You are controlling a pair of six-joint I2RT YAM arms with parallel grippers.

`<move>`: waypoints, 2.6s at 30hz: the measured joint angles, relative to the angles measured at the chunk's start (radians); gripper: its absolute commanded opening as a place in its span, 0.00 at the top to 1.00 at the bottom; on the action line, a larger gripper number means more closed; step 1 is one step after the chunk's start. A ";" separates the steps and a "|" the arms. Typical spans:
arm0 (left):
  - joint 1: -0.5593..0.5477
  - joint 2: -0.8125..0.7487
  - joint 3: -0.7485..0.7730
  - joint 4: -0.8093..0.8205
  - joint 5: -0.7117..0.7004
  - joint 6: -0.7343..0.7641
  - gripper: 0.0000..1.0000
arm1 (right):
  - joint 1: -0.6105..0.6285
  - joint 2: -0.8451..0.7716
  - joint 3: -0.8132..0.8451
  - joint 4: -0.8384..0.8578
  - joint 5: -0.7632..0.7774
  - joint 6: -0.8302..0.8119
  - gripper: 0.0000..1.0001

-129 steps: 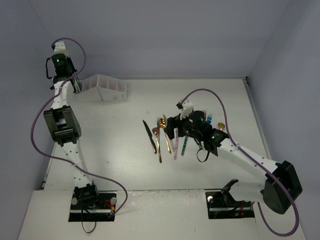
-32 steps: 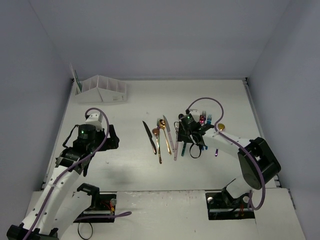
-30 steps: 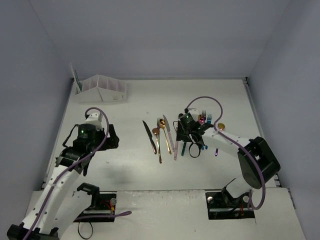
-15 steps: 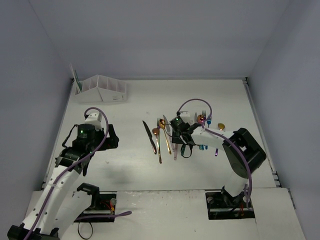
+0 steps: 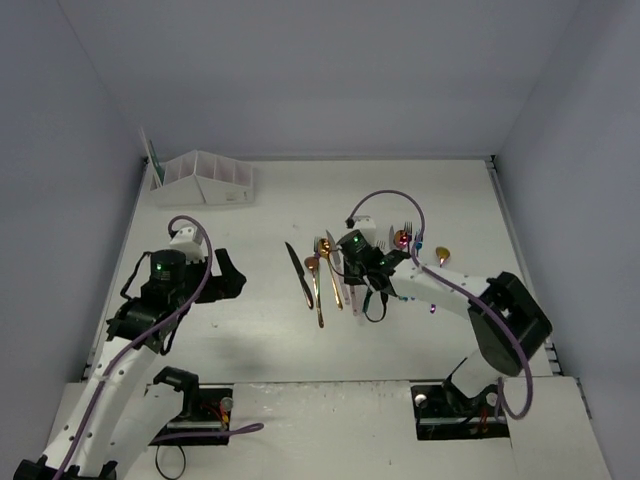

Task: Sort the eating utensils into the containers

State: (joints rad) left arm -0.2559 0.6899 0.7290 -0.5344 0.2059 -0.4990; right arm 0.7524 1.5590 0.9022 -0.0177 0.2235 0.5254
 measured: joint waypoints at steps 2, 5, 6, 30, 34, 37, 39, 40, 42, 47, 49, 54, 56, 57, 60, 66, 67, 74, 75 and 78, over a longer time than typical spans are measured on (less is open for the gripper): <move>-0.008 -0.017 0.002 0.029 0.043 -0.050 0.15 | 0.050 -0.084 0.006 0.006 -0.003 -0.033 1.00; -0.039 -0.029 0.024 0.084 0.087 -0.135 0.15 | 0.127 -0.206 0.023 0.028 -0.012 -0.091 1.00; -0.053 -0.027 0.037 0.107 0.094 -0.160 0.15 | 0.152 -0.240 0.029 0.041 -0.019 -0.112 1.00; -0.496 0.307 0.218 0.381 -0.237 -0.226 0.84 | 0.284 -0.382 0.039 0.185 -0.188 -0.283 1.00; -0.499 0.308 0.218 0.420 -0.250 -0.220 1.00 | 0.284 -0.383 0.037 0.193 -0.188 -0.288 0.97; -0.505 0.308 0.219 0.446 -0.248 -0.215 1.00 | 0.283 -0.383 0.036 0.198 -0.185 -0.290 0.70; -0.505 0.310 0.219 0.450 -0.252 -0.210 1.00 | 0.283 -0.383 0.036 0.203 -0.181 -0.292 0.44; -0.505 0.313 0.219 0.449 -0.262 -0.202 1.00 | 0.283 -0.383 0.036 0.204 -0.178 -0.295 0.38; -0.502 0.323 0.219 0.447 -0.283 -0.186 1.00 | 0.283 -0.383 0.035 0.212 -0.171 -0.302 0.27; -0.420 0.358 0.247 0.400 -0.315 -0.131 1.00 | 0.279 -0.383 0.023 0.229 -0.125 -0.312 0.17; -0.336 0.380 0.278 0.387 -0.307 -0.107 1.00 | 0.274 -0.383 0.008 0.236 -0.100 -0.315 0.16; -0.032 0.508 0.485 0.348 -0.264 -0.010 1.00 | 0.247 -0.403 -0.062 0.240 -0.056 -0.315 0.16; 0.069 0.572 0.575 0.353 -0.238 0.023 1.00 | 0.238 -0.408 -0.084 0.238 -0.046 -0.315 0.16; 0.110 0.608 0.622 0.357 -0.226 0.039 1.00 | 0.234 -0.409 -0.093 0.238 -0.043 -0.315 0.16; 0.211 0.741 0.780 0.370 -0.194 0.090 1.00 | 0.228 -0.409 -0.114 0.238 -0.037 -0.317 0.16; 0.324 1.038 1.048 0.428 -0.164 0.164 1.00 | 0.198 -0.406 -0.132 0.239 -0.055 -0.317 0.15; 0.336 1.082 1.084 0.431 -0.162 0.176 1.00 | 0.194 -0.402 -0.132 0.240 -0.056 -0.317 0.15; 0.388 1.364 1.369 0.425 -0.163 0.263 1.00 | 0.172 -0.367 -0.151 0.245 -0.086 -0.312 0.15; 0.390 1.392 1.393 0.428 -0.166 0.275 1.00 | 0.170 -0.364 -0.154 0.245 -0.094 -0.311 0.15; 0.392 1.444 1.417 0.429 -0.168 0.302 1.00 | 0.162 -0.353 -0.160 0.245 -0.110 -0.307 0.15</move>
State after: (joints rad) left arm 0.1364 2.1337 2.1462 -0.1051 0.0379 -0.1971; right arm 0.9145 1.2061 0.7423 0.2274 0.1138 0.2185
